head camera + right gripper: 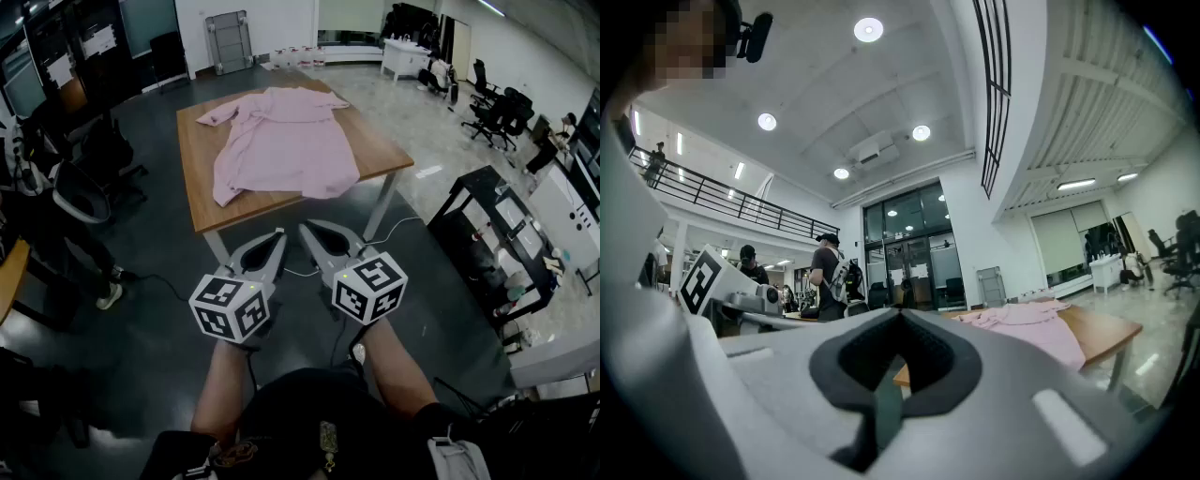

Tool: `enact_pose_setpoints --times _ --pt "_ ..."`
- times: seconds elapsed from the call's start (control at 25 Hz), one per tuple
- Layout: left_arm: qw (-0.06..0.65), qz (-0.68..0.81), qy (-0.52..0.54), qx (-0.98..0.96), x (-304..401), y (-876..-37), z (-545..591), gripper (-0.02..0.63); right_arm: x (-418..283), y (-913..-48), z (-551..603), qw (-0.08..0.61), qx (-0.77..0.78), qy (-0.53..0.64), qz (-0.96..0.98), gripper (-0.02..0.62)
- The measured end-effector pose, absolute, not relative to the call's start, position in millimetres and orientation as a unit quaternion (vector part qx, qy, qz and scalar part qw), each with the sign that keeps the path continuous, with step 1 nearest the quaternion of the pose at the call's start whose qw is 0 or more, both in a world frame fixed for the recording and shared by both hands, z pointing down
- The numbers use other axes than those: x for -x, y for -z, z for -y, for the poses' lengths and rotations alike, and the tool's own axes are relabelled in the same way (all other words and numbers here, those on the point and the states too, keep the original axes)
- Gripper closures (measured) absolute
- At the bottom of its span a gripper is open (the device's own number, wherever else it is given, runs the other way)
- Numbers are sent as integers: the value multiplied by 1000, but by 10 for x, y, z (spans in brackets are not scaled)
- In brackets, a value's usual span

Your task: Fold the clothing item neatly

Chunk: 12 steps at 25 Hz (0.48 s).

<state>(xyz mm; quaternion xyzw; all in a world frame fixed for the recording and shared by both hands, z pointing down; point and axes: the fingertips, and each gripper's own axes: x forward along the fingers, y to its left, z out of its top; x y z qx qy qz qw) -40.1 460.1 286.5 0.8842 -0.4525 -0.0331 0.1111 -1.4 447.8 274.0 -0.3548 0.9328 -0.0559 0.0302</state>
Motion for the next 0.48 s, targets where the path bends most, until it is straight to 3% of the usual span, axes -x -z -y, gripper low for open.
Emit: enact_pose_setpoints --times 0.48 --pt "108 456 32 -883 479 -2862 -4547 598 -25 -2748 -4395 38 370 68 -926 594"
